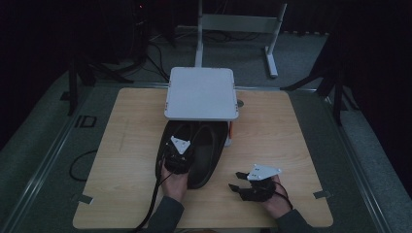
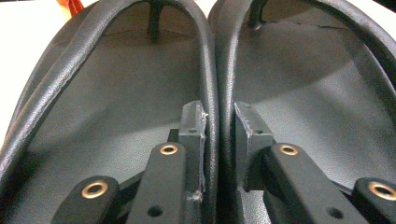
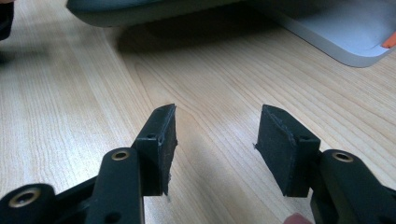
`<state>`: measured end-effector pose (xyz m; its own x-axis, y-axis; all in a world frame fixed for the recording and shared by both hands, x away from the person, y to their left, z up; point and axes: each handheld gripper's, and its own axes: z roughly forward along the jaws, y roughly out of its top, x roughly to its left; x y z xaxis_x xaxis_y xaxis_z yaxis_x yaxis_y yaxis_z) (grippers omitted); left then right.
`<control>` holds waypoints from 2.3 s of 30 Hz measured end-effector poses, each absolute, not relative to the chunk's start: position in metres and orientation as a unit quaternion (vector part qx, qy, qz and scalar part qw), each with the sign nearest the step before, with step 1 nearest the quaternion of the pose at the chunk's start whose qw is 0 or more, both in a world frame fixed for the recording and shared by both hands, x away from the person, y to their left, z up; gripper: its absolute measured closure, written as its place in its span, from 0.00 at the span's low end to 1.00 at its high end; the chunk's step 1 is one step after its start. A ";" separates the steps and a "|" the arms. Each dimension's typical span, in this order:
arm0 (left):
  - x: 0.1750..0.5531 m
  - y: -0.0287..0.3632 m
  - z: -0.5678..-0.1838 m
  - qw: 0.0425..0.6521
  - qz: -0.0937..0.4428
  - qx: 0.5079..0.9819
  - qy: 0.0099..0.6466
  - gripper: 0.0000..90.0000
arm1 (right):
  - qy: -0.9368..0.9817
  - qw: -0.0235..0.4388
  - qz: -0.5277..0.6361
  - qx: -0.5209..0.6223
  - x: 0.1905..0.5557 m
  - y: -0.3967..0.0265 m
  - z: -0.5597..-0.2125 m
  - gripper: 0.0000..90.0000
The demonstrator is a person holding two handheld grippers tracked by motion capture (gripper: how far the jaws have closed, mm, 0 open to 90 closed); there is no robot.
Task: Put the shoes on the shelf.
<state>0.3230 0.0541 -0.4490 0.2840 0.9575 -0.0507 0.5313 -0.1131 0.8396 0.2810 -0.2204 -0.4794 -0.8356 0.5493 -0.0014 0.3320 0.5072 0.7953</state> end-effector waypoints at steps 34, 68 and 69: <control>0.364 0.017 -0.447 0.382 0.309 0.663 0.565 0.83 | 0.859 0.129 0.420 0.263 0.283 -0.221 -0.481 0.52; 0.400 -0.004 -0.437 0.377 0.340 0.629 0.588 0.83 | 0.861 0.126 0.414 0.266 0.284 -0.220 -0.483 0.52; 0.401 -0.004 -0.438 0.377 0.340 0.629 0.589 0.83 | 0.861 0.126 0.414 0.266 0.284 -0.220 -0.483 0.52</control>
